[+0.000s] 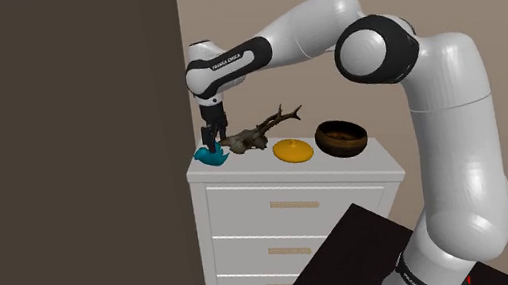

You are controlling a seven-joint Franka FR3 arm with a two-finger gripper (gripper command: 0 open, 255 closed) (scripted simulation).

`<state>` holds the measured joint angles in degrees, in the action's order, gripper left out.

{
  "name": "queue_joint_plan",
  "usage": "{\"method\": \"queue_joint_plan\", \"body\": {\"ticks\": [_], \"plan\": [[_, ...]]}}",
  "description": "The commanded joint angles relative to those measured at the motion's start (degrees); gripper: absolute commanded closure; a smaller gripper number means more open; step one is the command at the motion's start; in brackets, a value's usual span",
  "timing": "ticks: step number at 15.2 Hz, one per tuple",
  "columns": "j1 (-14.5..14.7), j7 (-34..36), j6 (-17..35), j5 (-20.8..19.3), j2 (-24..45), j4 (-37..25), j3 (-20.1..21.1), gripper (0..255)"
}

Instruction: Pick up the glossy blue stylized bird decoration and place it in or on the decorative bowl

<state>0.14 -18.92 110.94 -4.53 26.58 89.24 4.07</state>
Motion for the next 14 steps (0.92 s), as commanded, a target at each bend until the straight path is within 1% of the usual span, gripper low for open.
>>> {"method": "queue_joint_plan", "body": {"ticks": [1, 4, 5, 14], "plan": [[0.0, 0.0, 0.1, 0.0, 0.0, 0.0, 0.0, 0], [0.0, 0.0, 0.1, 0.0, 0.0, 0.0, 0.0, 0], [0.0, 0.0, 0.1, 0.0, 0.0, 0.0, 0.0, 255], [0.0, 0.0, 0.1, 0.0, 0.0, 0.0, 0.0, 255]]}}
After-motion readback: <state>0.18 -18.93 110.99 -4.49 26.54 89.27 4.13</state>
